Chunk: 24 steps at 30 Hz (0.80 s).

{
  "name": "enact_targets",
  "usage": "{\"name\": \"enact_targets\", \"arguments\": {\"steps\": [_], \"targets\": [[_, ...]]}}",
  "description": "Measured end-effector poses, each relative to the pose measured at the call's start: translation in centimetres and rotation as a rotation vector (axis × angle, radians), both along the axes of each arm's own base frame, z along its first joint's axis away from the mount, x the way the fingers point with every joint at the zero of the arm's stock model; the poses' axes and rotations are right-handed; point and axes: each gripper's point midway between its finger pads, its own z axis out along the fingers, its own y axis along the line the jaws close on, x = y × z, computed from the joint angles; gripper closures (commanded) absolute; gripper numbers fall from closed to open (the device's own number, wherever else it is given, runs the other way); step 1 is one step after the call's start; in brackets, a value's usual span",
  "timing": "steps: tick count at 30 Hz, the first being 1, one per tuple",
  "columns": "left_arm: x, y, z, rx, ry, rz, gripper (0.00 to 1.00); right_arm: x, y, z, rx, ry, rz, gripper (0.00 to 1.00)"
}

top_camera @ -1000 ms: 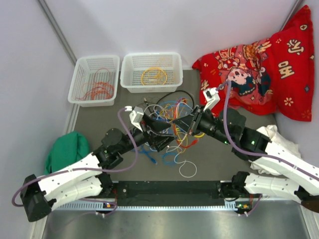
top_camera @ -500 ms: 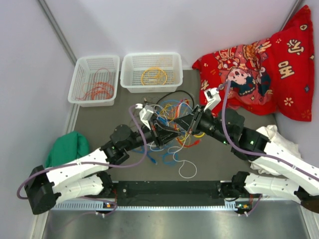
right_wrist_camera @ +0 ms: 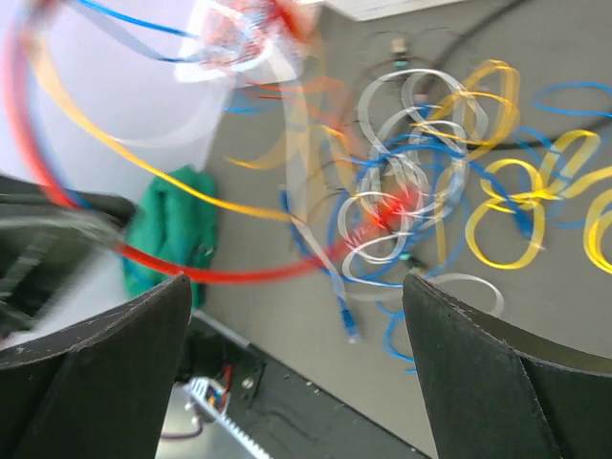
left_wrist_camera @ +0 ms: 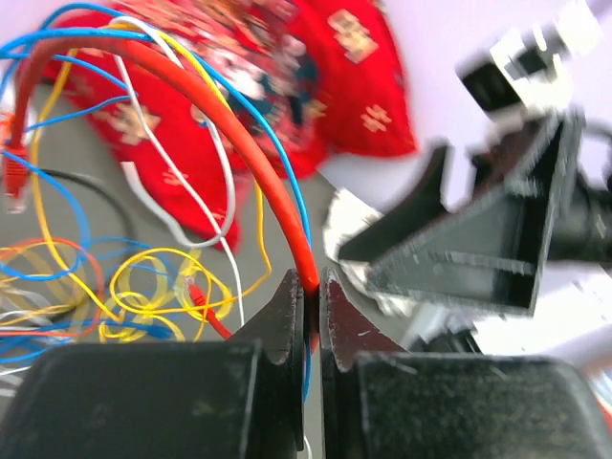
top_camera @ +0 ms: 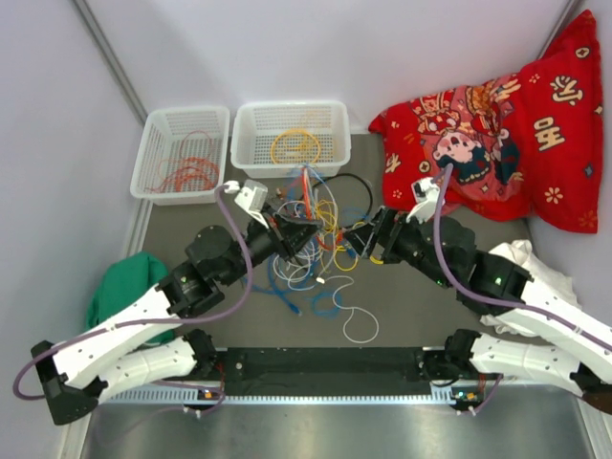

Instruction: Untangle the cables

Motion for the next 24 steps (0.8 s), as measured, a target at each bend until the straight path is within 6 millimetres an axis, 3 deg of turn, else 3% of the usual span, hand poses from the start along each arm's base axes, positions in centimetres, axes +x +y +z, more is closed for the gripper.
{"name": "enact_targets", "arguments": {"steps": [3,10,17,24], "targets": [[1.7,1.2,0.4,0.008,0.022,0.111,1.00,0.5,-1.1,-1.2,-0.036,0.033,-0.066,0.09],[3.9,2.5,-1.5,0.136,0.146,0.248,1.00,0.8,-2.8,-4.0,-0.076,0.074,-0.153,0.09],[4.5,3.5,2.7,0.156,0.171,0.303,1.00,0.4,-3.6,-8.4,-0.146,0.116,-0.162,0.10],[5.0,5.5,3.8,0.202,0.163,0.367,1.00,0.6,-2.1,-8.1,-0.163,0.074,-0.092,0.13]]}}
